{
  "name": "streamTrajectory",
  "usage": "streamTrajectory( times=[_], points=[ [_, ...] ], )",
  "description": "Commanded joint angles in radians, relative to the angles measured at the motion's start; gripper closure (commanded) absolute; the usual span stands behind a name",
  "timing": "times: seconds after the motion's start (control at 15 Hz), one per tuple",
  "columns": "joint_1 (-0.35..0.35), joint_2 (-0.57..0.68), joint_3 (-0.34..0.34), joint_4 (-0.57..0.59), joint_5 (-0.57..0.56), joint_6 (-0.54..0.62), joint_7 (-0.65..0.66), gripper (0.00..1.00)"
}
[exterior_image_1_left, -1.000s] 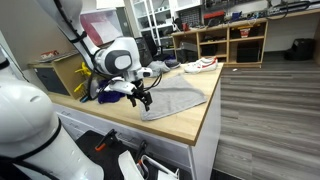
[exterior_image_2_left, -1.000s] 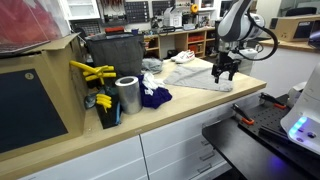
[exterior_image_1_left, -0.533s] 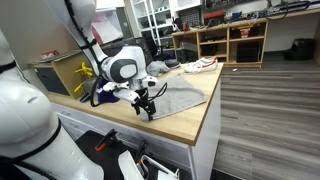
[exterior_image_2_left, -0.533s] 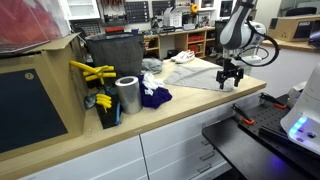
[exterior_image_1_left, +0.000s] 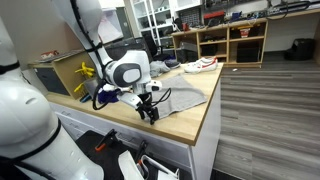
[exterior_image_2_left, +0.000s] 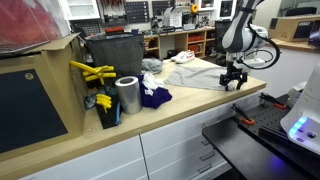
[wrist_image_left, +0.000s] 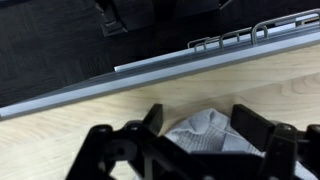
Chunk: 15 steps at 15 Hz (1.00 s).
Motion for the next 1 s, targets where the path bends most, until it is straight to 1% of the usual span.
streamTrajectory(
  times=[0.0,0.07,0.13,0.2,0.27,0.4,0.47,0.6,0.93],
  points=[
    [-0.003,-0.001,0.011,0.002,-0.001,0.032,0.025,0.55],
    [-0.003,-0.007,0.013,0.003,0.0,0.031,0.023,0.62],
    [-0.002,-0.024,0.018,-0.011,0.002,0.034,0.02,0.71],
    [-0.002,-0.037,0.023,-0.018,0.006,0.035,0.017,0.77],
    [-0.001,-0.047,0.031,-0.017,0.01,0.03,0.013,0.86],
    [0.002,-0.079,0.046,-0.014,0.016,0.017,0.002,0.98],
    [0.005,-0.098,0.053,-0.014,0.016,0.009,0.0,1.0],
    [0.015,-0.147,0.063,-0.015,0.004,-0.014,0.004,0.96],
    [0.041,-0.31,0.082,-0.015,-0.022,-0.107,-0.017,0.96]
  ],
)
